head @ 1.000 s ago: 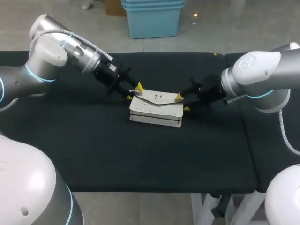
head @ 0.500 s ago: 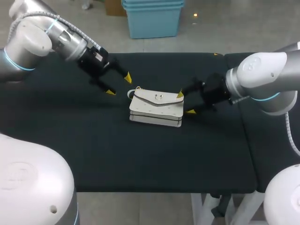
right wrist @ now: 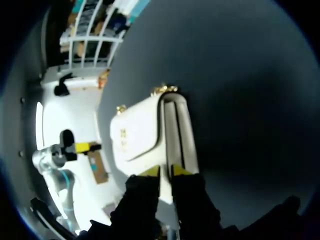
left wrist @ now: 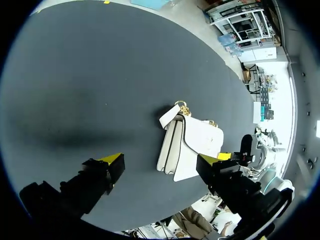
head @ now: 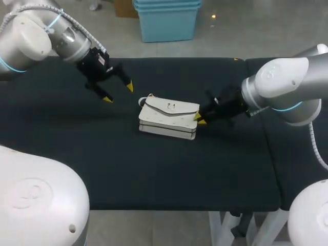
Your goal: Pick up the bag, open it, inspect its contents, close it, and place it on the opposite side
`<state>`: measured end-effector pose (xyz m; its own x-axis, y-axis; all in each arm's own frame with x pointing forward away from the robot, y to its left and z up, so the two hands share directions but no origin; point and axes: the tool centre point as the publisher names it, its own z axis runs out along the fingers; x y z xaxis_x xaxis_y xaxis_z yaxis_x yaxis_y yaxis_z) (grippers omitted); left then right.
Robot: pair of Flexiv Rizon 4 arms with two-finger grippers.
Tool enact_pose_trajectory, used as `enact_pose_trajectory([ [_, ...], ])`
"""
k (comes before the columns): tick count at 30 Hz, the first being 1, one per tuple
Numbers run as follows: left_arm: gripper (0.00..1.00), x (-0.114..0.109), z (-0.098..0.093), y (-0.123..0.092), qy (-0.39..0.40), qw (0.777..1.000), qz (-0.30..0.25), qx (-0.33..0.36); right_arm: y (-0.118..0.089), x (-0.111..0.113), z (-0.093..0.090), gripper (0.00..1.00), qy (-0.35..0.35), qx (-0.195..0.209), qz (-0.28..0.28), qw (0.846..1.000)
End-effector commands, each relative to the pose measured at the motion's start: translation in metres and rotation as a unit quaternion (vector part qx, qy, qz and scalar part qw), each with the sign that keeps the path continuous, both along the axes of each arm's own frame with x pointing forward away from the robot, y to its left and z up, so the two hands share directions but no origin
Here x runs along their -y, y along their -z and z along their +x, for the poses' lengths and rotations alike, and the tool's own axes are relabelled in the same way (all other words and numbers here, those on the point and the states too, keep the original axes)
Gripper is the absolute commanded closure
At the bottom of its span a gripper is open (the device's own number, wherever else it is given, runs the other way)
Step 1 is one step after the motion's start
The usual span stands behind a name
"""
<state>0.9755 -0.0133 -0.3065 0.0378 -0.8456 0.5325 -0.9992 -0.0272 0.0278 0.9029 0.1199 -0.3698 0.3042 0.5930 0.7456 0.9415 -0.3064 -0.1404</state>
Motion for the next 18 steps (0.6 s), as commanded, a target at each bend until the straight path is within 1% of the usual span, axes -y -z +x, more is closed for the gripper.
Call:
enact_pose_trajectory([
  [1,0.0,-0.006,0.002,0.002,-0.006,1.0,0.0,-0.003,0.005,-0.003,0.005,0.89,-0.01,-0.005,0.011,1.0],
  [2,0.0,-0.007,0.003,0.003,-0.007,1.0,0.001,-0.004,0.006,-0.003,0.005,0.87,-0.011,-0.005,0.011,1.0],
  [5,0.0,-0.009,0.003,0.004,-0.009,1.0,0.003,-0.004,0.008,-0.003,0.006,0.64,-0.011,-0.009,0.01,1.0],
  [7,0.0,-0.01,0.003,0.005,-0.009,1.0,0.003,-0.005,0.01,-0.003,0.007,0.63,-0.009,-0.012,0.011,1.0],
  [9,0.0,-0.011,0.004,0.005,-0.009,1.0,0.004,-0.005,0.01,-0.003,0.008,0.66,-0.007,-0.013,0.013,1.0],
  [13,0.0,-0.014,0.006,0.006,-0.009,1.0,0.007,-0.005,0.009,-0.006,0.01,0.85,-0.009,-0.014,0.02,1.0],
  [14,0.0,-0.017,0.007,0.005,-0.01,1.0,0.01,-0.005,0.009,-0.007,0.011,1.0,-0.012,-0.012,0.021,1.0],
  [16,0.0,-0.02,0.009,0.005,-0.01,1.0,0.011,-0.006,0.008,-0.007,0.013,1.0,-0.016,-0.011,0.016,1.0],
  [18,0.0,-0.025,0.011,0.006,-0.008,1.0,0.018,-0.006,0.007,0.0,0.017,1.0,-0.013,-0.009,0.01,1.0],
])
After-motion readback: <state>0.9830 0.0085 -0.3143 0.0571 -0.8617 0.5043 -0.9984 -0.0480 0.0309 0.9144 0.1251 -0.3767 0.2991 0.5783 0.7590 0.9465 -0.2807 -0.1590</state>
